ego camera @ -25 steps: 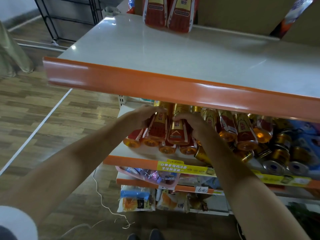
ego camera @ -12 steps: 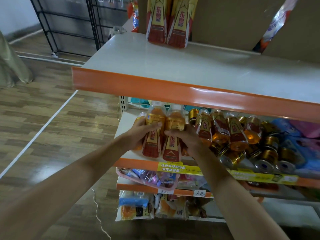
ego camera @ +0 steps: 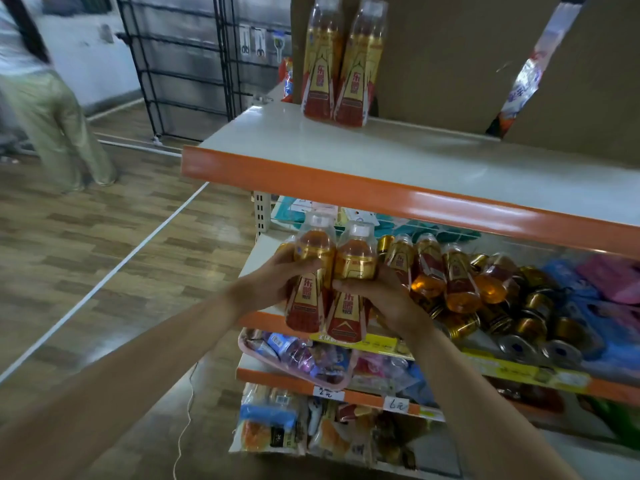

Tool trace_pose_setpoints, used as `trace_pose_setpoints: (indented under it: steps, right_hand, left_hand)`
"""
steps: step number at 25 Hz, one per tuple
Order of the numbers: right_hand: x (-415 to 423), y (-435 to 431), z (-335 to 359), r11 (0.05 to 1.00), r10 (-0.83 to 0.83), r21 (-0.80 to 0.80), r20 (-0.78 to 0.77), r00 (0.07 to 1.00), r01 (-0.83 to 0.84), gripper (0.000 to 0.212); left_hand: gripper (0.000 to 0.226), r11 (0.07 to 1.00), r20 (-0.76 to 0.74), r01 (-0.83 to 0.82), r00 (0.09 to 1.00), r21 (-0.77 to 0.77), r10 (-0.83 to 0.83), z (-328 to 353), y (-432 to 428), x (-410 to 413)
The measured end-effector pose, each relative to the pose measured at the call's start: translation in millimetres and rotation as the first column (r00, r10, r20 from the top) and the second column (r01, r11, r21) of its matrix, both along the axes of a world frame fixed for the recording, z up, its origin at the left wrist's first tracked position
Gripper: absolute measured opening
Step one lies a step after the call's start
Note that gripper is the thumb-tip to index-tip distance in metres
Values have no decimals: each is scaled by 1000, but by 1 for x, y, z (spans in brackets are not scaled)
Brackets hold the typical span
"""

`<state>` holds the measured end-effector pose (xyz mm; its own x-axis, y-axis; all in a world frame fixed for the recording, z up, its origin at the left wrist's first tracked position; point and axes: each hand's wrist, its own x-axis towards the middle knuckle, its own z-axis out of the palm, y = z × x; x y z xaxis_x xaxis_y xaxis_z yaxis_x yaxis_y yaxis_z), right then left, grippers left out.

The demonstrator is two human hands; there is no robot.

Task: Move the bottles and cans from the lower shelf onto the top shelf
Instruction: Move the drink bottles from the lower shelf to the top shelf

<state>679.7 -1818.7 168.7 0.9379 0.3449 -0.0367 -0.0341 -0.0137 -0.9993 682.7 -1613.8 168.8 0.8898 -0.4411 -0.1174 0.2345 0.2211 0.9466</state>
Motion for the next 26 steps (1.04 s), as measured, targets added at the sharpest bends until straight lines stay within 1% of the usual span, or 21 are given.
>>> trace_pose_setpoints:
  steps: [2, 4, 6, 7, 8, 12, 14, 16, 18, 21, 25, 26]
  right_hand:
    - [-13, -17, 8, 1000, 9, -4, 1, 1000, -9, 33]
    - [-22, -34, 20, 999, -12, -43, -34, 999, 11, 34]
    - [-30, -53, 29, 993, -34, -118, -57, 998, 27, 45]
    - [-33, -62, 34, 991, -27, -130, -49, 998, 20, 50]
    - [-37, -69, 38, 993, -4, -121, -32, 999, 0, 51]
    - [-58, -89, 57, 993, 83, -93, 61, 995, -77, 32]
    - [-66, -95, 66, 992, 109, -78, 97, 989, -102, 29]
    - [-73, -99, 78, 993, 110, -56, 116, 987, -104, 32]
    - [-76, -102, 94, 995, 101, -34, 150, 984, -97, 37]
    - [-71, -109, 129, 996, 92, -22, 238, 967, -90, 42]
    - [-53, -118, 176, 996, 80, -1, 308, 948, -84, 50]
    - [-47, -120, 187, 996, 76, 11, 317, 945, -84, 49]
  left_hand:
    - [44, 999, 19, -15, 1000, 39, 15, 11, -12, -15]
    - [47, 995, 21, -51, 999, 85, 50, 26, -25, -31]
    - [48, 994, 22, -61, 998, 89, 59, 38, -38, -47]
    - [49, 994, 23, -53, 998, 92, 51, 42, -43, -54]
    - [50, 994, 27, -45, 999, 98, 42, 45, -48, -60]
    - [48, 997, 52, -9, 999, 79, 5, 53, -60, -76]
    - [46, 996, 77, -5, 997, 84, -1, 61, -65, -83]
    - [49, 996, 123, 2, 992, 93, -14, 72, -67, -86]
    - [52, 993, 207, 65, 975, 98, -84, 89, -69, -85]
    - [44, 991, 305, 120, 943, 64, -134, 127, -77, -82]
    - [38, 994, 441, 63, 892, 88, -96, 176, -91, -65]
    - [42, 994, 465, 47, 881, 96, -86, 186, -92, -58]
